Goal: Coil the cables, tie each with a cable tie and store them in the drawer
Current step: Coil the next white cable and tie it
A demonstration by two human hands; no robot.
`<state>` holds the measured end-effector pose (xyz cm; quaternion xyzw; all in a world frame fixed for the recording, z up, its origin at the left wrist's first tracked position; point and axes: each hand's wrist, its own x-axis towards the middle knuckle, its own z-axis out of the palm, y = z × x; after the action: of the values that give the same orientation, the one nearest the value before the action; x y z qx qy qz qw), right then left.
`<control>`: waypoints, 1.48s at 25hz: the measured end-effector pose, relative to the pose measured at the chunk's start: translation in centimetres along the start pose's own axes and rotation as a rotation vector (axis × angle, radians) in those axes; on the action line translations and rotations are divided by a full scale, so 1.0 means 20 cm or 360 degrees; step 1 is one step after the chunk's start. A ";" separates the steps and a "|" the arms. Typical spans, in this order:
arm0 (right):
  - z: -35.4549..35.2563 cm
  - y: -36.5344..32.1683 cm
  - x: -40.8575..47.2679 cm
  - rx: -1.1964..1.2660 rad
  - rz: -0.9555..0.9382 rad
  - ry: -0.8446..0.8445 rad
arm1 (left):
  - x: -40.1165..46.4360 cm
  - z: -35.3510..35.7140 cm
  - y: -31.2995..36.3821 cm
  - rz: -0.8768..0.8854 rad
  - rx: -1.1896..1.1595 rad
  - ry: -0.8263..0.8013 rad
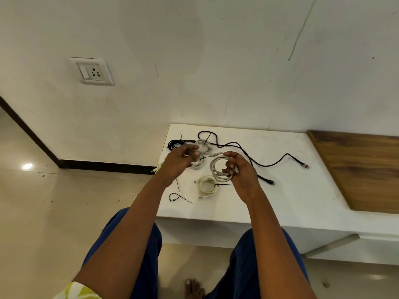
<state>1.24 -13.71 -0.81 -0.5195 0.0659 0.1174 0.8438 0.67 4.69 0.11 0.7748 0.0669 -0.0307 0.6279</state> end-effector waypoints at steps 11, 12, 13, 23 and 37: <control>-0.04 -0.01 0.01 -0.0083 -0.0034 0.0258 | 0.01 -0.10 -0.26 -0.0437 0.1376 0.0145; -0.04 0.00 0.01 -0.0091 -0.0033 0.0253 | 0.01 -0.09 -0.26 -0.0454 0.1416 0.0135; -0.04 0.00 0.01 -0.0094 -0.0030 0.0253 | 0.00 -0.08 -0.27 -0.0460 0.1452 0.0122; -0.05 0.00 0.01 -0.0157 -0.0020 0.0233 | 0.00 0.00 -0.27 -0.0558 0.1236 0.0130; 0.00 0.05 -0.03 -0.0900 0.0193 0.0129 | 0.00 0.11 -0.09 0.0233 -0.0101 0.0035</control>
<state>0.36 -13.26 -1.51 -0.7335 0.0953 0.1604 0.6536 0.48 2.82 -2.04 0.7576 0.0178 0.0260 0.6519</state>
